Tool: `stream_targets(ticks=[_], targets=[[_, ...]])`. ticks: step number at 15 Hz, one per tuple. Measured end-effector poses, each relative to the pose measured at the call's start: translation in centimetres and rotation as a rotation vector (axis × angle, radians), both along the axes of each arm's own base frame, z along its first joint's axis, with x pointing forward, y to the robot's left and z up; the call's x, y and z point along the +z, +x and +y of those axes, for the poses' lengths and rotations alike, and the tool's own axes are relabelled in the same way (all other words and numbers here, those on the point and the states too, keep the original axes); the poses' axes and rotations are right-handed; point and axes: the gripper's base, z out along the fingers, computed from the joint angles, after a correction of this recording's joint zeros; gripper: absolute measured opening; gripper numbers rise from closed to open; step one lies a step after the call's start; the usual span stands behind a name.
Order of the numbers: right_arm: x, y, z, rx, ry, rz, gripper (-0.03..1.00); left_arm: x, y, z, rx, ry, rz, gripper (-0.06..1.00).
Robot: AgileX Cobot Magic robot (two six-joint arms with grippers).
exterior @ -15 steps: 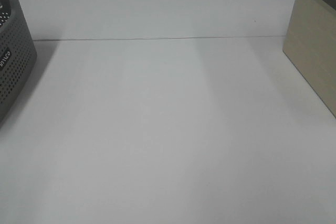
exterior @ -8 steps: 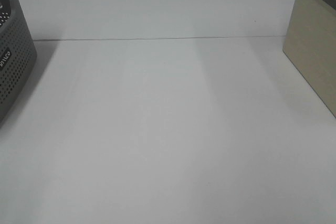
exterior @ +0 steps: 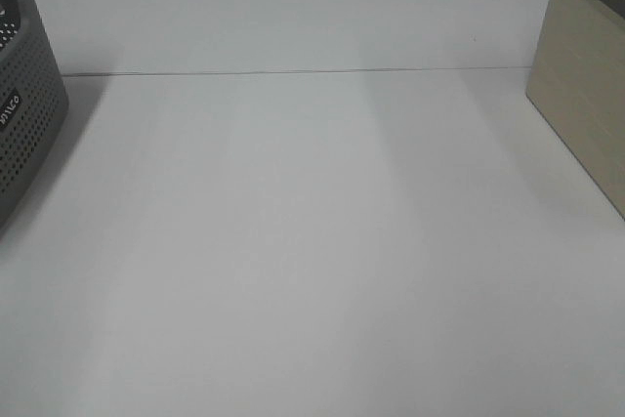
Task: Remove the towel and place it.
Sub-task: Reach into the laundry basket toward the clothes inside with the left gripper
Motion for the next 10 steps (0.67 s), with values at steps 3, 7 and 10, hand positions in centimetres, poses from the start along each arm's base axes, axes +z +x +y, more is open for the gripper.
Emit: stream_targets(ticks=[3,7,10], targets=[[0.0,0.0,0.0,0.0,0.0,0.0,0.75,9.3,6.0,-0.3,-0.134,0.141,0.12,0.99],[0.0,0.0,0.0,0.0,0.0,0.0,0.75,13.9,14.8,0.4,-0.211,0.389,0.187,0.99],[0.0,0.0,0.0,0.0,0.0,0.0,0.75,12.7,23.8,3.0,-0.281,0.691,0.384,0.99]])
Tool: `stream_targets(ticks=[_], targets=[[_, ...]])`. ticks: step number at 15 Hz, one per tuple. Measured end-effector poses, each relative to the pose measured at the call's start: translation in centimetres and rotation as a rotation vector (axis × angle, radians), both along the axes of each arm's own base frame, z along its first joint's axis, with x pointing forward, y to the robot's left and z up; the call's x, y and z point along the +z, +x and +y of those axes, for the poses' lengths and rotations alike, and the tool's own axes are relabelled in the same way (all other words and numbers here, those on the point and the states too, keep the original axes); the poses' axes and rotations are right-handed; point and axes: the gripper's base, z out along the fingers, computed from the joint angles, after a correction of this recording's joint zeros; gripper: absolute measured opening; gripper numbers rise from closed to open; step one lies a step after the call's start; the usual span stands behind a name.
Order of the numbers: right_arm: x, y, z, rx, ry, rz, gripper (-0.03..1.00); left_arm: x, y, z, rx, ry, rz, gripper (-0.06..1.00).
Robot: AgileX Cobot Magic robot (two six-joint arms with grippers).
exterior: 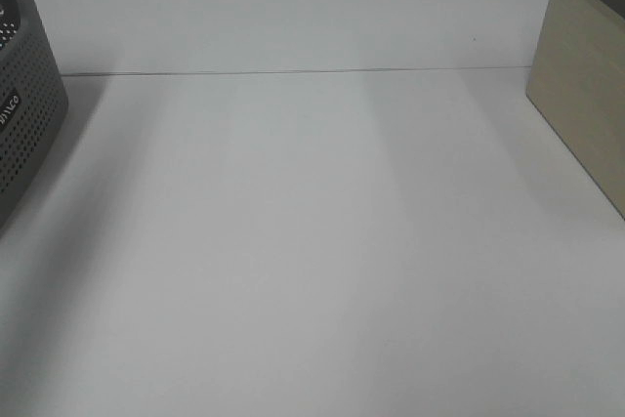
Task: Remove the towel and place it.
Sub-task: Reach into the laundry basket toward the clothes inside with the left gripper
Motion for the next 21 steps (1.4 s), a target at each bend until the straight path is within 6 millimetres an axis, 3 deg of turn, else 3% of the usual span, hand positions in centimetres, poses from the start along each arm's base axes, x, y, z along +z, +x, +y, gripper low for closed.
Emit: stream_targets(ticks=[2,5,7,10,14,16,21], targets=[[0.0,0.0,0.0,0.0,0.0,0.0,0.75,-2.6,3.0,3.9,0.01,0.154,0.16,0.99],[0.0,0.0,0.0,0.0,0.0,0.0,0.75,-6.7,6.5,8.7,0.053,0.193,0.267,0.99],[0.0,0.0,0.0,0.0,0.0,0.0,0.75,-8.9,8.6,9.9,0.018,0.226,0.278,0.99],[0.0,0.0,0.0,0.0,0.0,0.0,0.75,-14.4,13.2,11.2,-0.083,0.279,0.31,0.99],[0.0,0.0,0.0,0.0,0.0,0.0,0.75,-22.0,16.3,12.4,-0.183,0.32,0.451,0.99],[0.0,0.0,0.0,0.0,0.0,0.0,0.75,-23.5,16.7,12.5,-0.198,0.324,0.48,0.98],[0.0,0.0,0.0,0.0,0.0,0.0,0.75,-24.8,17.9,12.7,-0.237,0.362,0.418,0.96]])
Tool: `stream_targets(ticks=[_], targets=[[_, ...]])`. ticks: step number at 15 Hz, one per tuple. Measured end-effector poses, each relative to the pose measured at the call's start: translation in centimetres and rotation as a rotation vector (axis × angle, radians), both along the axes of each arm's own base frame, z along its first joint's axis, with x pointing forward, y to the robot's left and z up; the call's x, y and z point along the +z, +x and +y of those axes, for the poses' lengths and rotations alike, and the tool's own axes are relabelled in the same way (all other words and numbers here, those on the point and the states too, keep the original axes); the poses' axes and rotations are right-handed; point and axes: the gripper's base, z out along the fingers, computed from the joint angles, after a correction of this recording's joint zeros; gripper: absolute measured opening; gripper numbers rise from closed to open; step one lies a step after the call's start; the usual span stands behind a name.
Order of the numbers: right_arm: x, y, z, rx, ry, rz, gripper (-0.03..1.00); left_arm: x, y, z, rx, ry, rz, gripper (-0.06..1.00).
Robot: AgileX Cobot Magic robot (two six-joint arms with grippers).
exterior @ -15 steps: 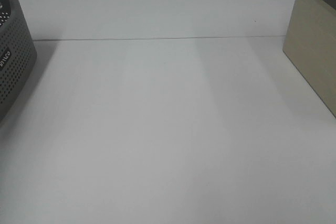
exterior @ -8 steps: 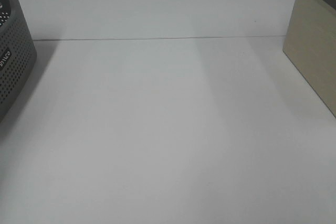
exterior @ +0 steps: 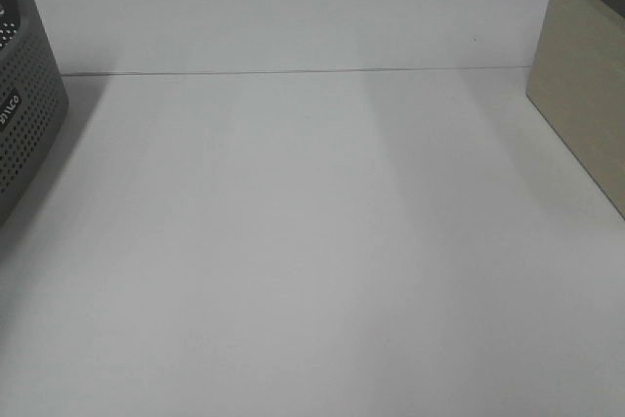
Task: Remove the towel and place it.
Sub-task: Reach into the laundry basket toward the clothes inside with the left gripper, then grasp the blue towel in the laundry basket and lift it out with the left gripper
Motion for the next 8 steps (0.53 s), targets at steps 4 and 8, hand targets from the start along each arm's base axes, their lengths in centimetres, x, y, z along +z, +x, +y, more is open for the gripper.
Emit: stream_targets(ticks=[4,8], targets=[[0.0,0.0,0.0,0.0,0.0,0.0,0.75,-0.76,0.26,0.05,-0.018,0.009,0.012,0.88],[0.0,0.0,0.0,0.0,0.0,0.0,0.75,-0.97,-0.07,-0.28,-0.01,0.007,0.066,0.72]])
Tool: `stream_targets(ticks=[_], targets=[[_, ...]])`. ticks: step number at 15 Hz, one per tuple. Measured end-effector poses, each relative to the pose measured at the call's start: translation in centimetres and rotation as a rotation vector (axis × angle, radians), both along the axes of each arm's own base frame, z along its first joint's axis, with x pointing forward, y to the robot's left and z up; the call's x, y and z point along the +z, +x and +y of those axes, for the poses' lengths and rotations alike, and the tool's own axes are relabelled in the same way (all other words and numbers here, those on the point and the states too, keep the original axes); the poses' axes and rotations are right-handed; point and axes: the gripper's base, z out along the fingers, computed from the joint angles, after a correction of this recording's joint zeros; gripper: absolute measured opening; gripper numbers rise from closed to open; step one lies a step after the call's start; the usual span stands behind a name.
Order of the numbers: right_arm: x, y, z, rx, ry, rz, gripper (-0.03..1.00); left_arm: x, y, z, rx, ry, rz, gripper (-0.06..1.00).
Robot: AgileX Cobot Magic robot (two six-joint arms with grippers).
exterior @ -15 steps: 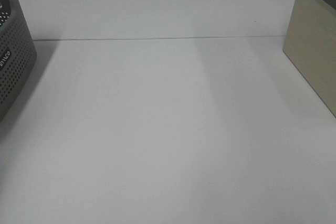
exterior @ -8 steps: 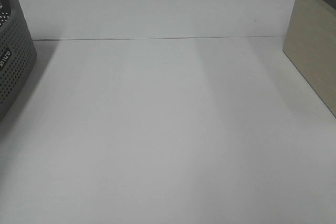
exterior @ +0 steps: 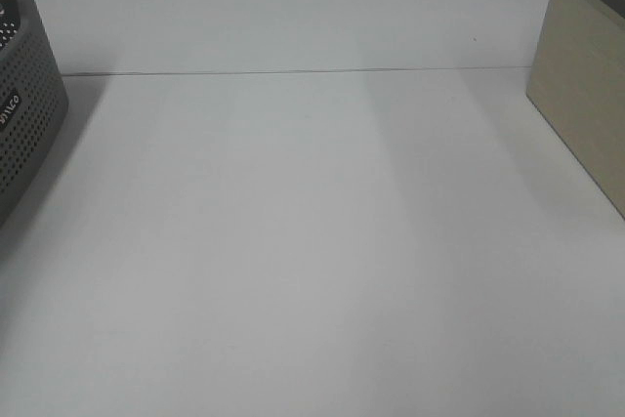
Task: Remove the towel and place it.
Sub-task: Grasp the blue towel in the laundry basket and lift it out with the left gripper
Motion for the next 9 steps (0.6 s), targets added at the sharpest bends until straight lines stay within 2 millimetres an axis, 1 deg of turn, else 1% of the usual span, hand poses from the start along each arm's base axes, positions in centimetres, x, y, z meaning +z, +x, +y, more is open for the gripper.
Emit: stream_targets(ticks=[1,2,3,4,5,6,8,9], targets=[[0.0,0.0,0.0,0.0,0.0,0.0,0.75,0.0,0.0,-0.1,-0.006,0.001,0.009,0.69],[0.0,0.0,0.0,0.0,0.0,0.0,0.75,0.0,0.0,-0.4,-0.031,0.007,0.024,0.6],[0.0,0.0,0.0,0.0,0.0,0.0,0.75,0.0,0.0,-0.4,-0.031,0.007,0.024,0.6],[0.0,0.0,0.0,0.0,0.0,0.0,0.75,-0.1,0.1,-0.6,-0.04,0.007,0.028,0.54],[0.0,0.0,0.0,0.0,0.0,0.0,0.75,-0.4,0.1,-0.9,-0.04,0.003,0.044,0.37],[0.0,0.0,0.0,0.0,0.0,0.0,0.75,-0.9,0.1,-0.9,-0.027,-0.004,0.053,0.32],[0.0,0.0,0.0,0.0,0.0,0.0,0.75,-1.7,0.2,-1.0,0.006,-0.021,0.066,0.3],[0.0,0.0,0.0,0.0,0.0,0.0,0.75,-1.8,0.2,-1.1,0.017,-0.026,0.063,0.29]])
